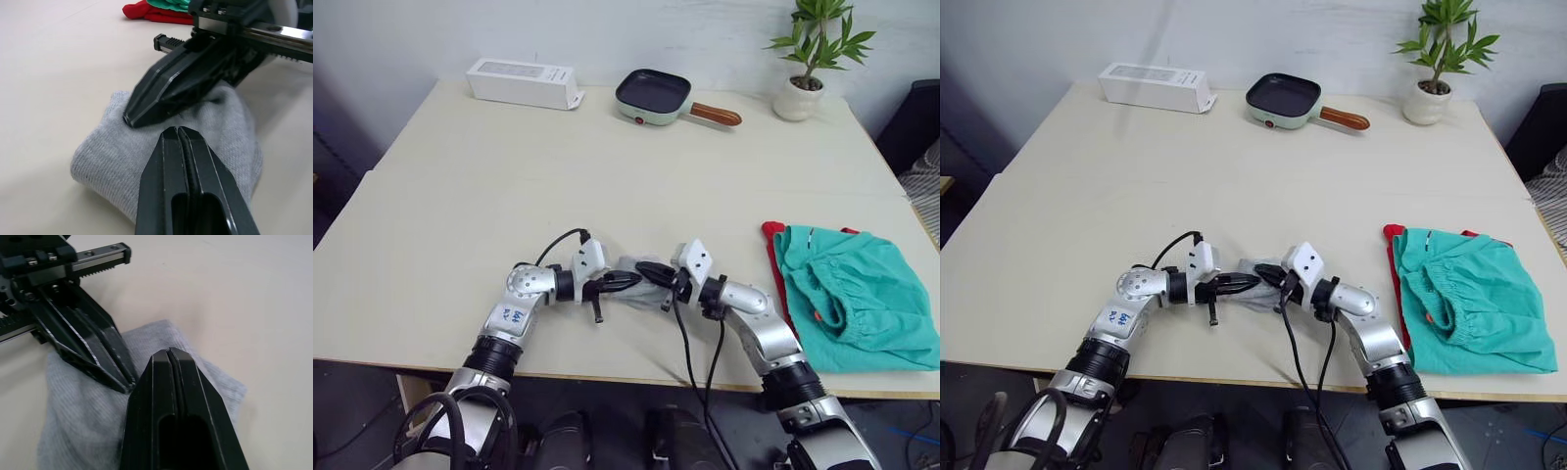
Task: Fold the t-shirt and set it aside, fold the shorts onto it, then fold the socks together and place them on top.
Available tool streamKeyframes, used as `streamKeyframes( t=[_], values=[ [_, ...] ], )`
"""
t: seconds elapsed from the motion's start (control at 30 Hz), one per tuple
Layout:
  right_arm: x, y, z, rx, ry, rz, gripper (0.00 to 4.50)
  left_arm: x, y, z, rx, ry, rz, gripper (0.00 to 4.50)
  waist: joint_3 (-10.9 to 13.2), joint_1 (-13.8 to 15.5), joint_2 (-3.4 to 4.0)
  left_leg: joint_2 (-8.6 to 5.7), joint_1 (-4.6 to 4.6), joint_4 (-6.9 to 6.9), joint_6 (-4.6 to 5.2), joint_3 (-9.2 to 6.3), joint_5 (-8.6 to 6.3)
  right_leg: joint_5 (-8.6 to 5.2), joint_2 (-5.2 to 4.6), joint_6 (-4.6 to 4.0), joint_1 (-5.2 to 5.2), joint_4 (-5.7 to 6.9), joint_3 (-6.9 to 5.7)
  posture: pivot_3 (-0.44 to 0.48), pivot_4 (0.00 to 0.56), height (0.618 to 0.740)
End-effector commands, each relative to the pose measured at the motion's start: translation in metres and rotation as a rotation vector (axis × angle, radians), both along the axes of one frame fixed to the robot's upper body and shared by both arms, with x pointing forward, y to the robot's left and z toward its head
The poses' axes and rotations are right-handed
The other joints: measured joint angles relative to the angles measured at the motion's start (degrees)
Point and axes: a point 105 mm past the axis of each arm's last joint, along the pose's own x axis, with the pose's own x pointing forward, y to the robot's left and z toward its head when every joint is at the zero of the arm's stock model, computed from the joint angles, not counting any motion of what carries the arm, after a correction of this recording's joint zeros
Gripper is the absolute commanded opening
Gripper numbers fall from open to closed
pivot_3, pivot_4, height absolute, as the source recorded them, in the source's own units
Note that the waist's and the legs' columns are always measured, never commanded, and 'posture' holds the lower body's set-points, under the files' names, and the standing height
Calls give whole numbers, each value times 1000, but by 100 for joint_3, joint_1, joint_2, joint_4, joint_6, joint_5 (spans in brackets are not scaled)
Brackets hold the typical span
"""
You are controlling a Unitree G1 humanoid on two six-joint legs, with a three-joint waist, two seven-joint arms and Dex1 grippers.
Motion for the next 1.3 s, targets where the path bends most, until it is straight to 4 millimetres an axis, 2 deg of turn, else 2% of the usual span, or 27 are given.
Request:
streamKeyframes(
  t=[0.03, 0.17, 0.33, 0.43, 0.57, 0.7, 0.8, 0.87, 0.97, 1.03, 1.2, 1.27, 1.3],
  values=[
    [8, -21, -1, 32, 35, -81, 0, -6, 3, -12, 8, 29, 0, 43, 0, 1, 1, 1, 4, 0, 4, -2, -3, 0, 0, 0, 6, -2, -2, 0, 150, 740],
    [-2, -25, 13, 56, 33, -38, 0, -7, -2, 12, -155, 39, -14, 43, 0, 5, 1, 1, 4, -2, 8, -10, -5, 0, -4, 0, 13, -7, -8, 0, 150, 740],
    [-24, -19, 39, 135, 8, 35, 0, 4, 2, 28, -183, -16, 27, 43, 3, -10, 4, 4, -3, -6, 9, -16, -6, 0, -1, 0, 9, -12, -13, 0, 150, 740],
    [-38, -11, 31, 115, 23, 82, 0, 8, 3, 25, -138, -13, 47, 43, 3, -1, 4, 6, -4, -7, 8, -19, -6, 0, 3, 0, 9, -12, -16, 0, 150, 740],
    [-50, -10, 12, 83, 39, 92, 0, 13, 2, 7, -47, 10, 76, 43, 3, 7, 4, 1, -6, -8, 11, -18, -8, 0, 2, 0, 9, -18, -17, 0, 150, 740],
    [-61, -21, 21, 109, -38, 105, 0, 11, -1, -3, -4, 27, 77, 43, 3, 7, 4, -1, -7, -6, 15, -17, -10, -1, 1, 1, 11, -21, -17, 0, 150, 740],
    [-65, -39, 26, 135, 32, 91, 0, 11, -3, -3, -8, 22, 69, 43, 3, 9, 4, -1, -6, -5, 15, -18, -10, -1, 1, 1, 11, -20, -16, 0, 150, 740],
    [-64, -57, 30, 180, 114, 55, 379, 11, -3, -1, -12, 14, 64, 0, 3, 14, 4, -1, -6, -4, 16, -20, -11, -1, -1, 1, 13, -20, -16, 0, 150, 740],
    [-75, -80, 20, 320, 563, 35, 1283, 11, -4, 4, -27, -12, 47, 0, 3, 19, 4, -1, -7, -5, 18, -24, -12, -1, -6, 1, 15, -21, -16, 0, 150, 740],
    [-85, -80, 19, 288, 673, 65, 1956, 11, -3, 4, -22, -21, 42, 0, 3, 22, 4, 0, -7, -7, 19, -29, -13, -1, -8, -1, 17, -23, -17, 0, 150, 740],
    [-76, -68, 12, 407, 922, -25, 3663, 11, -3, 3, -44, 2, 56, 0, 3, -14, 6, 14, -4, -8, 19, -31, -13, -2, 4, -8, 18, -23, -20, 0, 150, 740],
    [-75, -57, 6, 417, 1007, -31, 4344, 11, -3, 3, -36, -3, 54, 0, 2, 5, 8, 12, -5, -8, 18, -32, -12, -2, 4, -8, 17, -22, -20, 0, 150, 740],
    [-73, -50, 2, 418, 1057, -38, 4474, 11, -3, 3, -34, -5, 54, 0, 2, 7, 7, 11, -7, -7, 19, -32, -12, -2, 3, -7, 17, -23, -20, 0, 150, 740]
  ],
)
